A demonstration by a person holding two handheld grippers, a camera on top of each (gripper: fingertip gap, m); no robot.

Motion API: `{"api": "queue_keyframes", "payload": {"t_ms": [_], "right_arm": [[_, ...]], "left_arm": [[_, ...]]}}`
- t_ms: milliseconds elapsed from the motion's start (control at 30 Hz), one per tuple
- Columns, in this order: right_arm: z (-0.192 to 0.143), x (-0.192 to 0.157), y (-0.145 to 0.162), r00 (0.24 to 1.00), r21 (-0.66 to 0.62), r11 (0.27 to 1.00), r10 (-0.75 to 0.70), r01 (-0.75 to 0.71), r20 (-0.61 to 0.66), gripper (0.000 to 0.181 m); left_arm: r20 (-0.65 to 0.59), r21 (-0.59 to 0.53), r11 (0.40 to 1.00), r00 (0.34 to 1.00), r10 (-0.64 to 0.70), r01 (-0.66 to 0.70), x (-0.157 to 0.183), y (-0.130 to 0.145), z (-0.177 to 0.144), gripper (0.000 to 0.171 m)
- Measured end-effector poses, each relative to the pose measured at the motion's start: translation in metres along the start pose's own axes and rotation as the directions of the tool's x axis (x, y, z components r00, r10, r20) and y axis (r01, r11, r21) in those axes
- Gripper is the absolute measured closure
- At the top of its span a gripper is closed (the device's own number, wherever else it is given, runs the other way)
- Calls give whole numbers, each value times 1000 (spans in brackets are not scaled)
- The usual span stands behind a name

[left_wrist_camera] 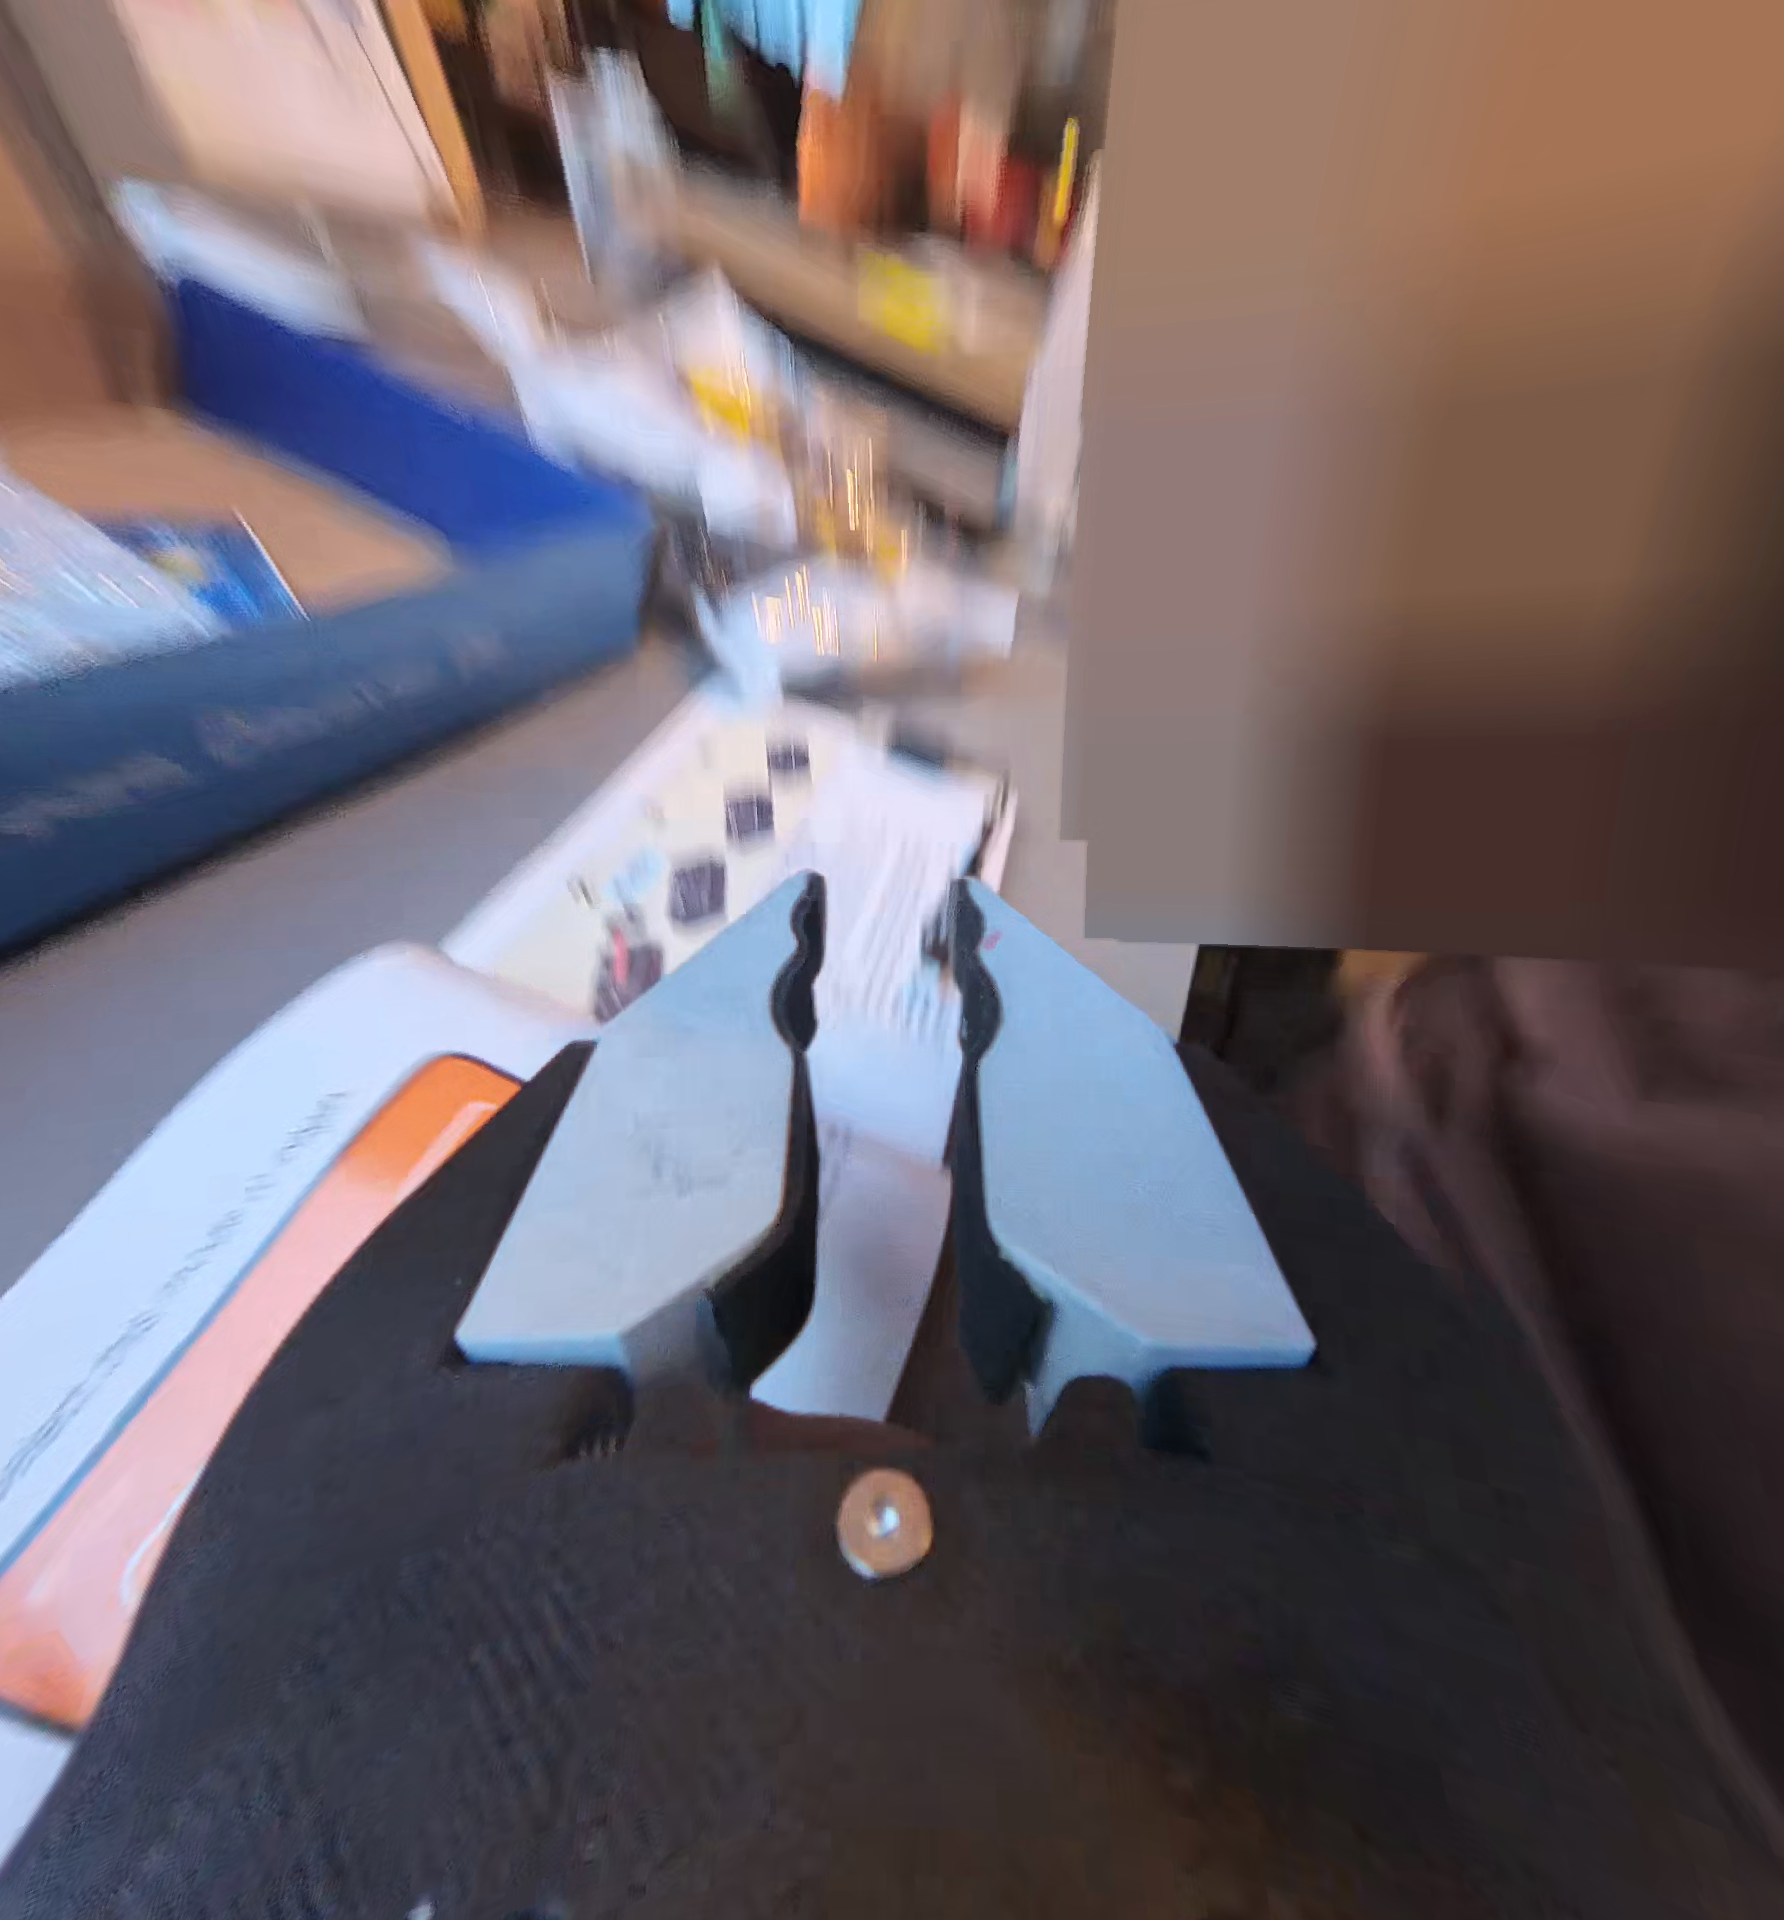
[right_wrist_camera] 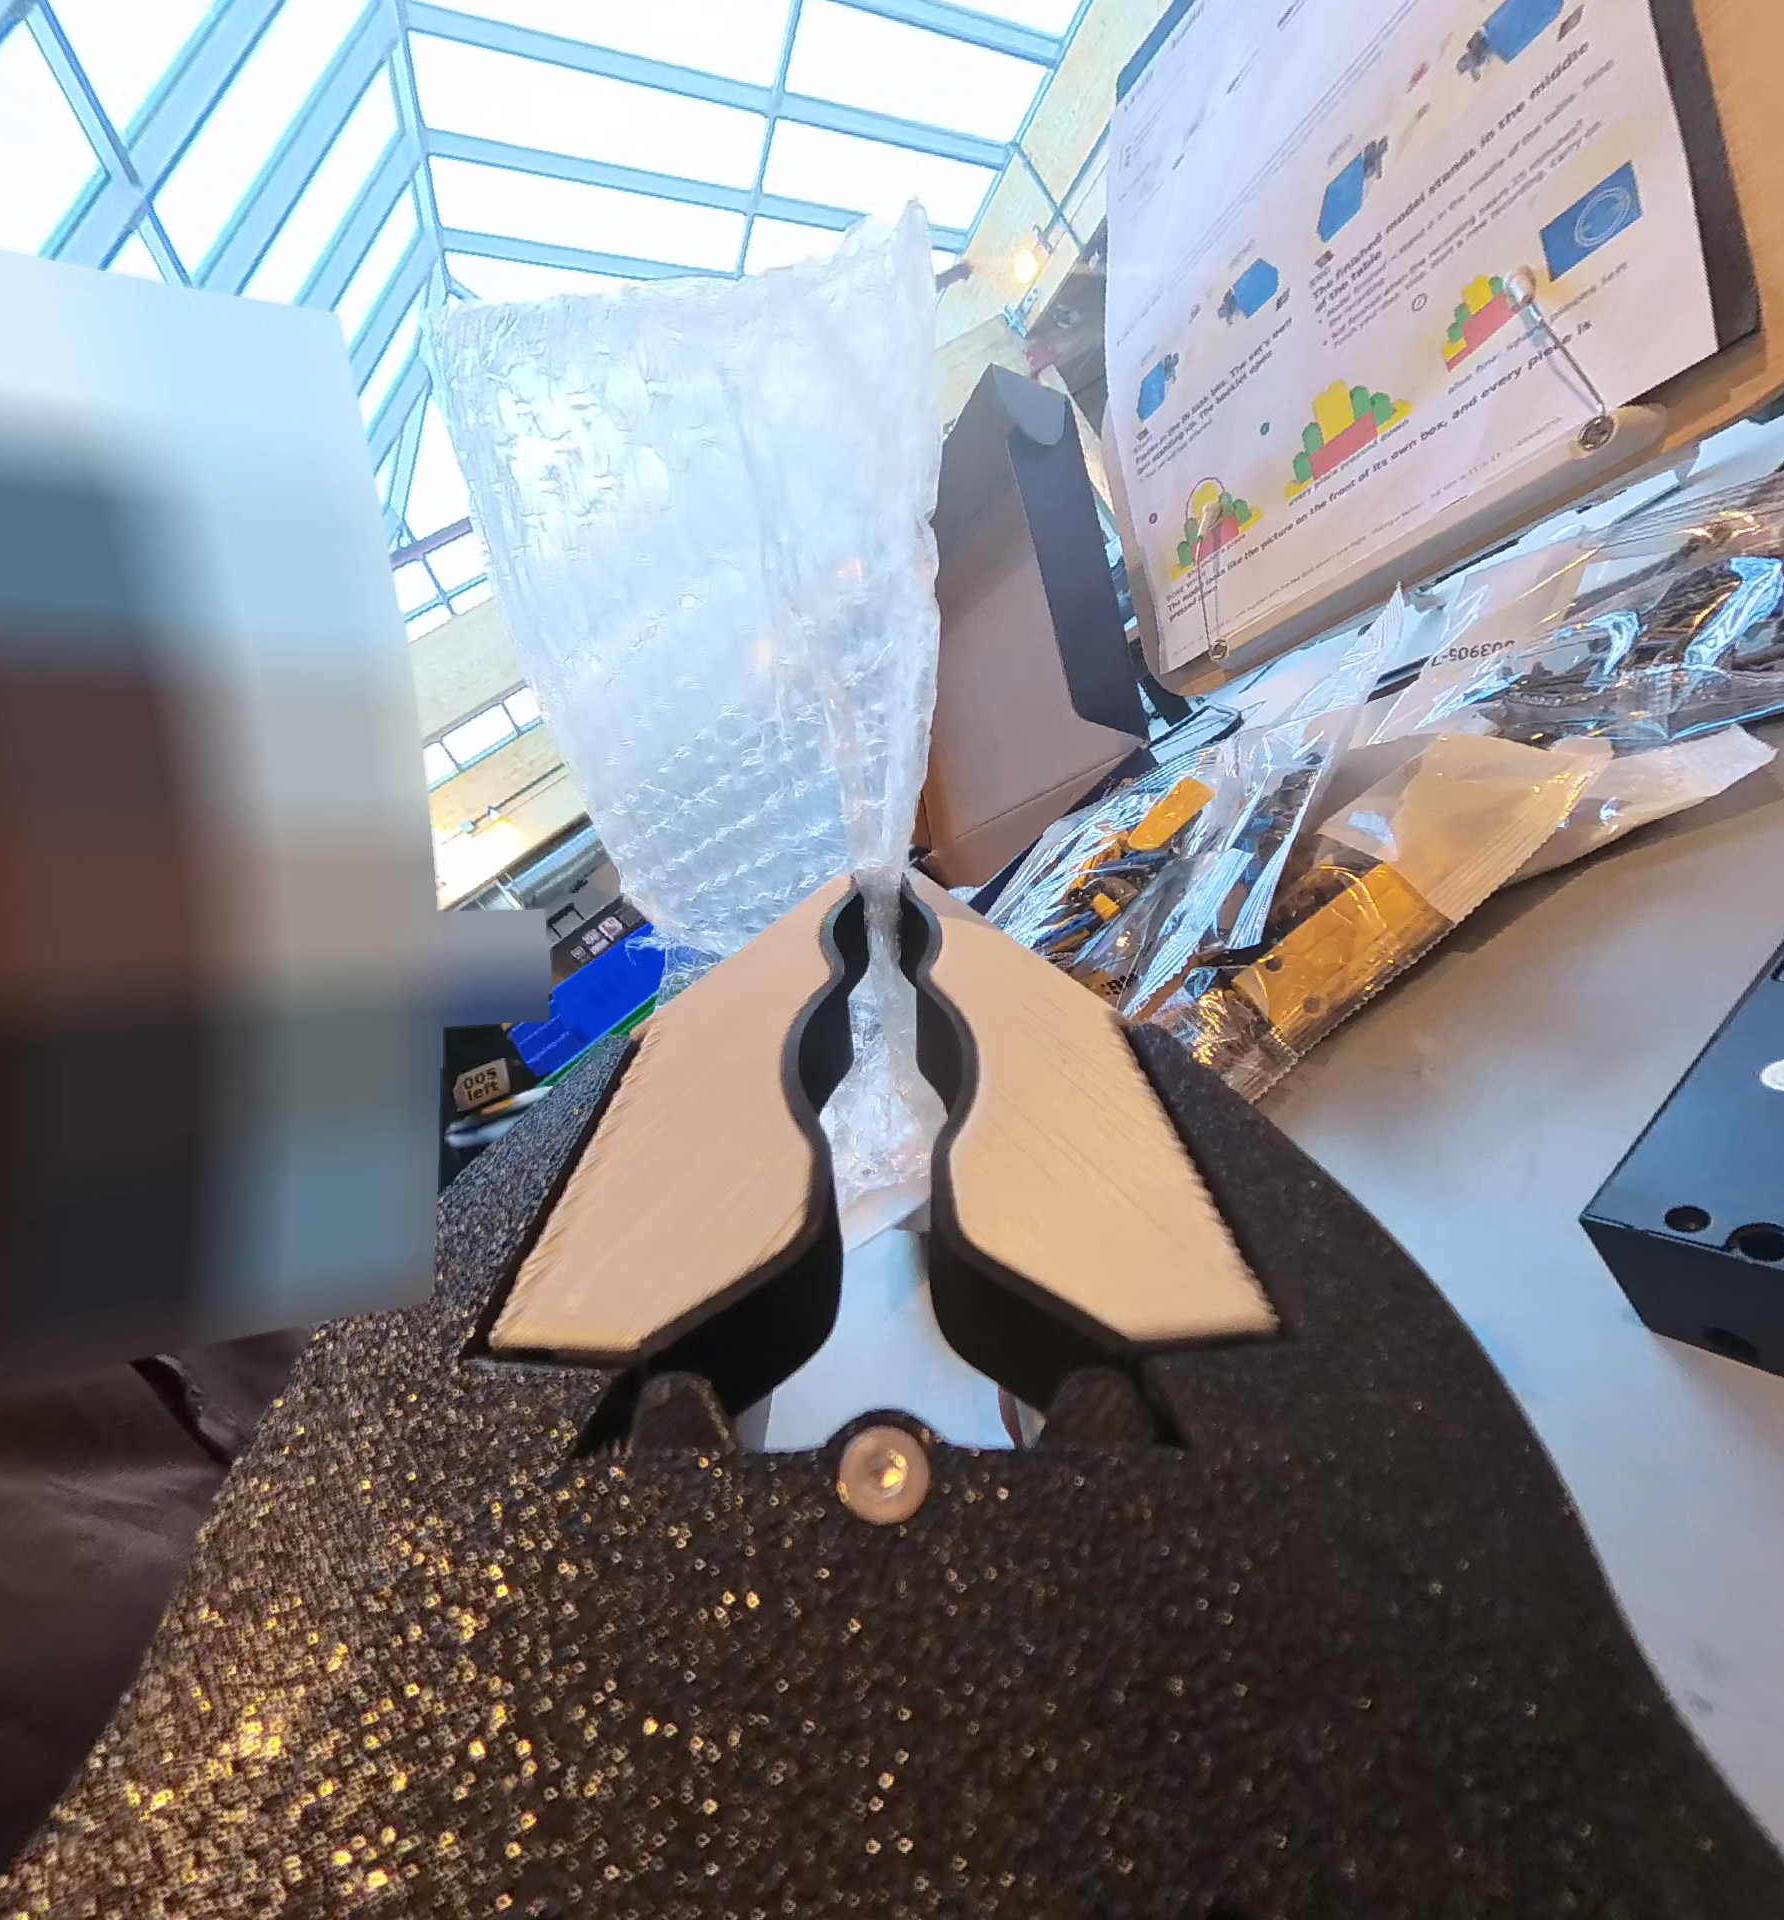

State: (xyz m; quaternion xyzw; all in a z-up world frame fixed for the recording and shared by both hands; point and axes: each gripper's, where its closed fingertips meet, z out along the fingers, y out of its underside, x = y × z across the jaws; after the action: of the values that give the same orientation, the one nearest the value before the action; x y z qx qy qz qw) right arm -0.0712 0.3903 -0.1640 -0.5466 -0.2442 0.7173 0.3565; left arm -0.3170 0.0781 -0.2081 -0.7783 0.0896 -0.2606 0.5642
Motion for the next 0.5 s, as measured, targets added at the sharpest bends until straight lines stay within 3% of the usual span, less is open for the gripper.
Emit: {"api": "queue_keyframes", "payload": {"t_ms": [100,200,300,500], "right_arm": [[0,-2,-1,1000,3,1000,0,0,14,179],[2,-5,2,1000,-16,1000,-19,19,22,179],[4,-6,5,999,-28,999,-35,36,26,178],[2,-6,3,999,-9,1000,-27,27,30,178]], "left_arm": [[10,-227,960,985,170,-164,10,32,16,144],[33,-305,910,952,305,-281,14,38,26,144],[65,-329,903,947,314,-276,13,35,33,146],[105,-478,860,961,256,-177,10,54,53,144]]}}
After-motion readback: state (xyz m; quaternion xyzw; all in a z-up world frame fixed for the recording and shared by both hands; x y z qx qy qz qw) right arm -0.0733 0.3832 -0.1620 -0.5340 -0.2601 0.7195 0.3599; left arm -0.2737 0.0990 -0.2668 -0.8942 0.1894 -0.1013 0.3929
